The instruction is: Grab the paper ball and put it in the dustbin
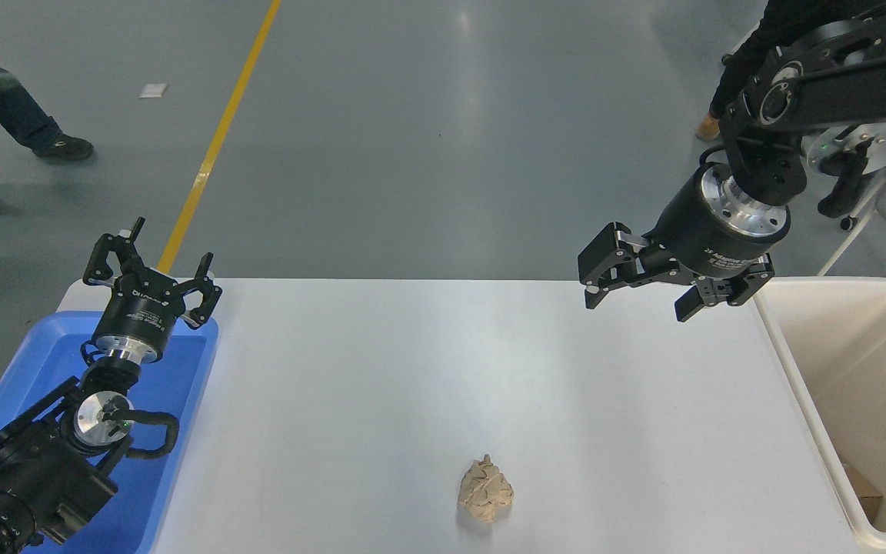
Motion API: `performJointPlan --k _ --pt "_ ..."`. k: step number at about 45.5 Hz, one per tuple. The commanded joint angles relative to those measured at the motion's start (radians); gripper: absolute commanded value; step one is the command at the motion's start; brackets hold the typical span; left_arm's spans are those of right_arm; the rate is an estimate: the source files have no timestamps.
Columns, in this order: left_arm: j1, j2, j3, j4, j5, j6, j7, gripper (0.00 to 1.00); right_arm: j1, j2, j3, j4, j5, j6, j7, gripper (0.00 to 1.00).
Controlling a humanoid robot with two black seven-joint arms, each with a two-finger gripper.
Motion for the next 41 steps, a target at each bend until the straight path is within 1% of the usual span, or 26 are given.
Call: performJointPlan --k 1,14,35,41 --pt "0.000 0.000 0.000 0.000 -0.001 -0.001 0.000 0.99 -0.004 0.009 0.001 -0.001 0.000 0.000 0.001 1.00" --pt "0.000 0.000 0.000 0.000 0.000 -0.001 0.000 0.99 -0.008 0.012 0.001 -0.003 0.000 0.000 0.001 1.00" --pt "0.000 0.000 0.000 0.000 0.000 -0.001 0.000 0.99 -0.010 0.043 0.004 -0.007 0.000 0.000 0.001 1.00" --pt "0.000 0.000 0.000 0.000 0.000 0.001 0.000 0.99 -0.013 0.068 0.004 -0.015 0.002 0.000 0.001 1.00"
